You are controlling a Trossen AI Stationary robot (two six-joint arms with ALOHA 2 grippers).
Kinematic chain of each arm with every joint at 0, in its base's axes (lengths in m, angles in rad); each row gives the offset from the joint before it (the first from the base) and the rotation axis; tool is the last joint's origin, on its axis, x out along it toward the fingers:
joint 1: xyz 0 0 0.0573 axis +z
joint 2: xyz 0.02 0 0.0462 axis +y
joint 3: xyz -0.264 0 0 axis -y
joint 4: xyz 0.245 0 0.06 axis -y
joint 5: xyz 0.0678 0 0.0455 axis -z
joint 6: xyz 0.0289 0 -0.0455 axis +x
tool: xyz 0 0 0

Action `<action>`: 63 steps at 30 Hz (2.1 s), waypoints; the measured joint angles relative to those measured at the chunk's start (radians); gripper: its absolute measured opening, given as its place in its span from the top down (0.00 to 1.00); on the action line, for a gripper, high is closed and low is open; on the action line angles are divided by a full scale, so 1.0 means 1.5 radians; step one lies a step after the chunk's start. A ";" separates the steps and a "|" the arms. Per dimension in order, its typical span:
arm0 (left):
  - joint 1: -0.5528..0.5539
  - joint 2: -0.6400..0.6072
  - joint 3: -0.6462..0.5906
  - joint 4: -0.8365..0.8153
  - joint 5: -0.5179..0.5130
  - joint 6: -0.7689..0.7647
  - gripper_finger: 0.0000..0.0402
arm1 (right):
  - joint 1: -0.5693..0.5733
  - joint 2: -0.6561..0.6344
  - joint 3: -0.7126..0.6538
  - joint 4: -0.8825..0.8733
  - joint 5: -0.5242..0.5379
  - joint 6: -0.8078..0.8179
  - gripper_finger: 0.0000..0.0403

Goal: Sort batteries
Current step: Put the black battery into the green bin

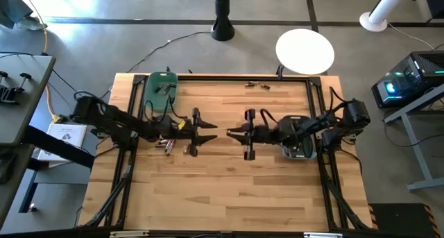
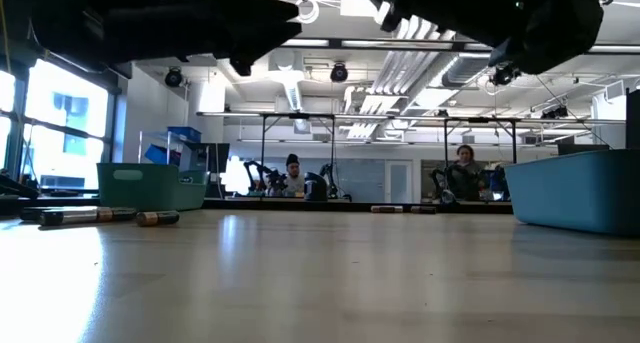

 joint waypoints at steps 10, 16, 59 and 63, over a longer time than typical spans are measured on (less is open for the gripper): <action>-0.002 0.100 0.080 0.046 0.065 -0.002 0.59 | 0.005 0.000 0.012 -0.039 0.001 -0.005 0.95; -0.004 0.119 0.112 0.041 0.088 -0.002 0.59 | 0.006 -0.001 0.012 -0.049 0.007 0.002 0.95; 0.023 -0.028 0.114 -0.448 -0.287 -0.112 0.91 | 0.006 -0.088 0.011 -0.227 0.087 -0.028 0.50; 0.061 -0.162 0.187 -0.768 -0.494 -0.143 0.91 | 0.015 -0.090 0.011 -0.308 0.086 0.012 0.50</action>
